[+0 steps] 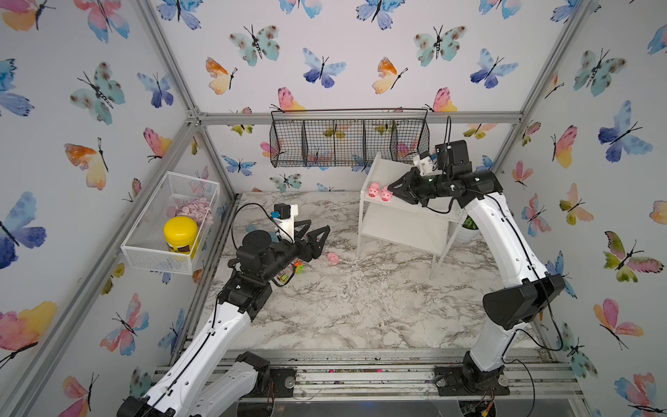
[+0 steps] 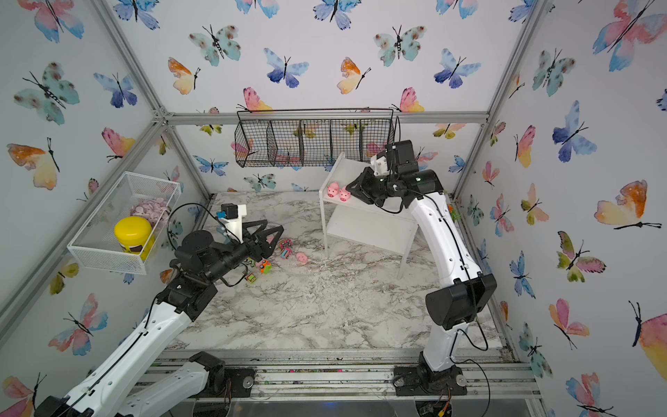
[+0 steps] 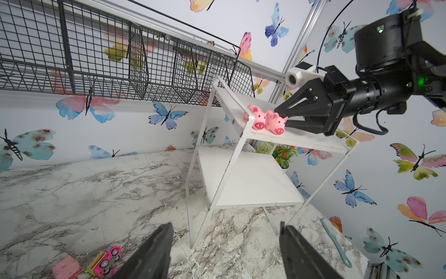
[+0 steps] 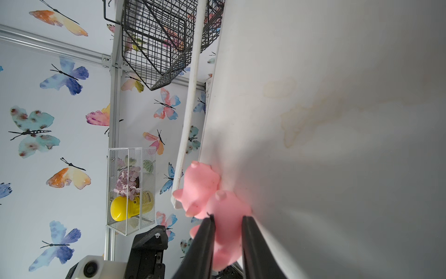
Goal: Organize plastic toys on shelves
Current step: Adjust the plastic toy on the shelf, then pick up the plastic toy at the center of the board.
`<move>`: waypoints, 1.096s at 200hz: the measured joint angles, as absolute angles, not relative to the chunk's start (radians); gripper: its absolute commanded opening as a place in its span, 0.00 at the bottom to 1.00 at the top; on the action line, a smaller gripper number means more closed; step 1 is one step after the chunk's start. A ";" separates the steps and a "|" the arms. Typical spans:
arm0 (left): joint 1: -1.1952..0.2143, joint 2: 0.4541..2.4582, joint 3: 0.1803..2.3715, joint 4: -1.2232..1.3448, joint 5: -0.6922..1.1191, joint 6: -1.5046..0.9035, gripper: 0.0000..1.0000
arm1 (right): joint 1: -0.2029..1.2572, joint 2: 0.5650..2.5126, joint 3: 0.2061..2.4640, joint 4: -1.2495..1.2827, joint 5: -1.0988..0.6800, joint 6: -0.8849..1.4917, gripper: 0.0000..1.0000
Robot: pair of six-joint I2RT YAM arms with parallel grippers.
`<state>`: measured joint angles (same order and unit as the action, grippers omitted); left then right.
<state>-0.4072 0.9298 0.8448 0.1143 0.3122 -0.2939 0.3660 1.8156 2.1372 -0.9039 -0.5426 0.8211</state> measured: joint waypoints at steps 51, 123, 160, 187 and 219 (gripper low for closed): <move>-0.408 0.930 0.845 0.114 0.312 -0.292 0.75 | 0.366 1.816 2.137 -0.904 -0.538 0.826 0.33; -0.407 0.930 0.845 0.113 0.311 -0.287 0.75 | 0.366 1.787 2.137 -0.904 -0.454 0.801 0.40; -0.407 0.933 0.845 0.101 0.291 -0.281 0.74 | 0.366 1.677 2.102 -0.858 -0.381 0.684 0.43; -0.396 0.959 0.844 0.083 0.282 -0.285 0.73 | 0.364 1.440 1.838 -0.636 -0.430 0.556 0.42; -0.351 1.020 0.820 0.042 0.286 -0.325 0.72 | 0.395 1.169 1.445 -0.261 -0.546 0.501 0.43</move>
<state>-0.3511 1.0203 0.8200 0.0418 0.2863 -0.3252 0.3954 1.1690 1.4452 -0.2611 -0.5465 0.5011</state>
